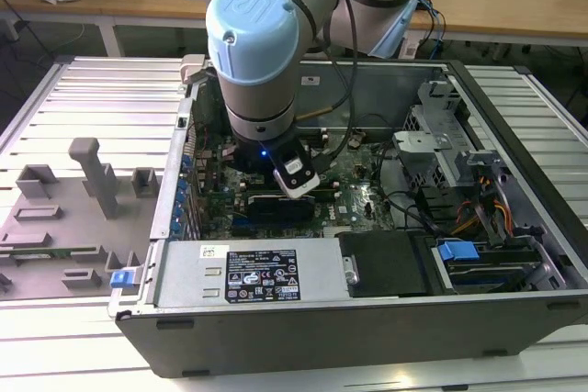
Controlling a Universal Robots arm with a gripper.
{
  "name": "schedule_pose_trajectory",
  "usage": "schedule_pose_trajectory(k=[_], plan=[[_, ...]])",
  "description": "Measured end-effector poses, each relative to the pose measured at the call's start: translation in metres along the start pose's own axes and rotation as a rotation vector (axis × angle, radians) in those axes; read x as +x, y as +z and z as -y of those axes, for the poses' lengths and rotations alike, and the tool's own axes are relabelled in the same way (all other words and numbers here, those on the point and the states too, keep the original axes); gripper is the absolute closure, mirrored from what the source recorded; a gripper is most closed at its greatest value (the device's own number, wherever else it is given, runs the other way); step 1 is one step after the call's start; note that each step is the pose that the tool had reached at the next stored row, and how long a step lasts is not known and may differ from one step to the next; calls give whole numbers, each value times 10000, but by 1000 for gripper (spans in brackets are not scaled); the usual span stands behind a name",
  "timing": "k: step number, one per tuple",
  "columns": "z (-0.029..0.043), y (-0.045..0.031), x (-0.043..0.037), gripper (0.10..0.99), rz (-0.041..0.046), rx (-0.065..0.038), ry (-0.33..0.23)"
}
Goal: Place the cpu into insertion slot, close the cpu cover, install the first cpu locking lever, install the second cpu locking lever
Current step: 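Install the second cpu locking lever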
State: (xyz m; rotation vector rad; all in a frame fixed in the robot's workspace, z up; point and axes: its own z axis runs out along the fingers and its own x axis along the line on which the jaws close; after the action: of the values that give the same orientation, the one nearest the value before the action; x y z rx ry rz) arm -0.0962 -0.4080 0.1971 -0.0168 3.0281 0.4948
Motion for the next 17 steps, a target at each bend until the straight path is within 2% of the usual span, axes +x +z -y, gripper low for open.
schedule_pose_trajectory(k=[8, 17], plan=[[1, 51, 17, 980, -40, -78, -120], [4, 58, 19, 980, -45, -81, -136]])
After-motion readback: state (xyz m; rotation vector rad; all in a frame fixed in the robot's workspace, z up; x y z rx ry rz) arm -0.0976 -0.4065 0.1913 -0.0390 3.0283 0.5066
